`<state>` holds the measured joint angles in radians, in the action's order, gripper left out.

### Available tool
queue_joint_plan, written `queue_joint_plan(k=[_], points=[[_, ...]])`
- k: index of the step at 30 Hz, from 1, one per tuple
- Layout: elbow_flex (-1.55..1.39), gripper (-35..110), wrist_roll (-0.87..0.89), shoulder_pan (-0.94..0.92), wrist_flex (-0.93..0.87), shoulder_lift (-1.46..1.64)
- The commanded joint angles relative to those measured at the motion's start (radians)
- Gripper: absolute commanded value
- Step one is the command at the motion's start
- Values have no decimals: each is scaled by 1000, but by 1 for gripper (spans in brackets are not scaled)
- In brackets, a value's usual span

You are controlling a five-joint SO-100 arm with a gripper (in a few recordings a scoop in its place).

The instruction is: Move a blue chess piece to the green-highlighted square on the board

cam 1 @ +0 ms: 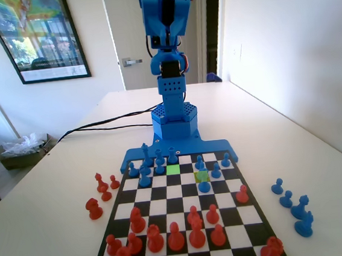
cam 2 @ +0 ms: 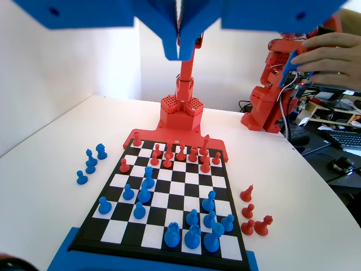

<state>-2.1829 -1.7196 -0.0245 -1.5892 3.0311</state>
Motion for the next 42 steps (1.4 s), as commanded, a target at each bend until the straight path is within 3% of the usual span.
queue_joint_plan(k=[1,18,28,42], points=[[2,1,-9,2,14,23],[34,1,6,28,12,-11],[252,3,166,95,-32,-305],[216,6,310,160,78,-695]])
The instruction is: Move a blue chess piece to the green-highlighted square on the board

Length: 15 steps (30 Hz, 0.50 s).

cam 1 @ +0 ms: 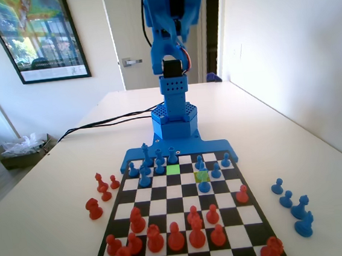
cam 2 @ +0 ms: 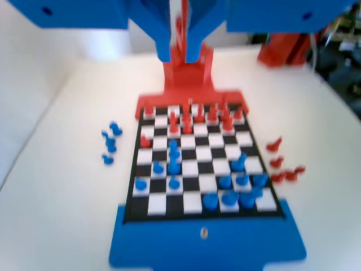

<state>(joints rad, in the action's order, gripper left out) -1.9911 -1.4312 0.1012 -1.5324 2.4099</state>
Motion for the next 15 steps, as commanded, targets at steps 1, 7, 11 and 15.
queue_joint_plan(k=[1,7,11,15], points=[[25,6,31,43,21,-103],[6,5,95,120,84,-285],[-32,4,120,155,196,-367],[-95,5,110,169,304,-407]])
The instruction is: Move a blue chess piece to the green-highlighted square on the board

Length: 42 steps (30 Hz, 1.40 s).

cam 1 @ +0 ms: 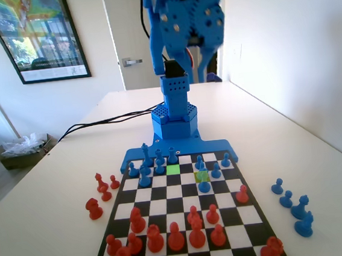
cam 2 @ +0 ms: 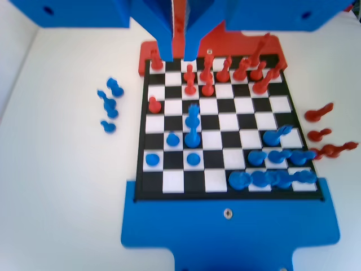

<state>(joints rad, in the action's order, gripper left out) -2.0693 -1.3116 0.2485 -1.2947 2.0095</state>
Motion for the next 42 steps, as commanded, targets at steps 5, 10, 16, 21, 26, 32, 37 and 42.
queue_joint_plan(k=[5,10,16,21,26,32,37,42], points=[[-107,5,-38,9,173,-37],[-230,5,-77,-11,287,-37],[-348,6,-97,-20,431,-63],[-360,8,-97,-23,485,-109],[-347,7,-92,-31,505,-140],[-360,7,-97,-37,518,-146],[-357,7,-98,-43,531,-179],[-357,7,-100,-48,552,-213]])
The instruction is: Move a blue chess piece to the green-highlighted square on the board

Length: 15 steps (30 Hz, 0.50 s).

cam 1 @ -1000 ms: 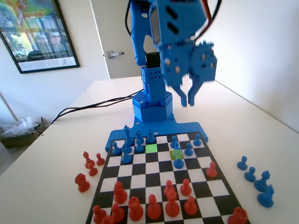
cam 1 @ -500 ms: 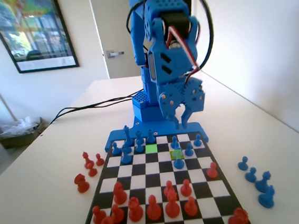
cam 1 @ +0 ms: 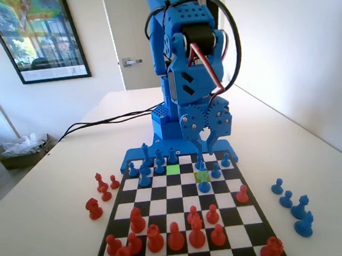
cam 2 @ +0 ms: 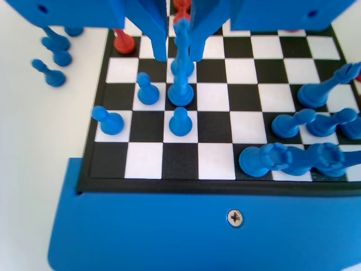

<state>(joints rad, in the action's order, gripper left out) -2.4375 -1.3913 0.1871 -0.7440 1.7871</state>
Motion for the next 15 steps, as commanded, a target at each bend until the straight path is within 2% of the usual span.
queue_joint_plan(k=[1,15], points=[[11,7,-20,14,3,6],[15,8,-20,17,49,-55]])
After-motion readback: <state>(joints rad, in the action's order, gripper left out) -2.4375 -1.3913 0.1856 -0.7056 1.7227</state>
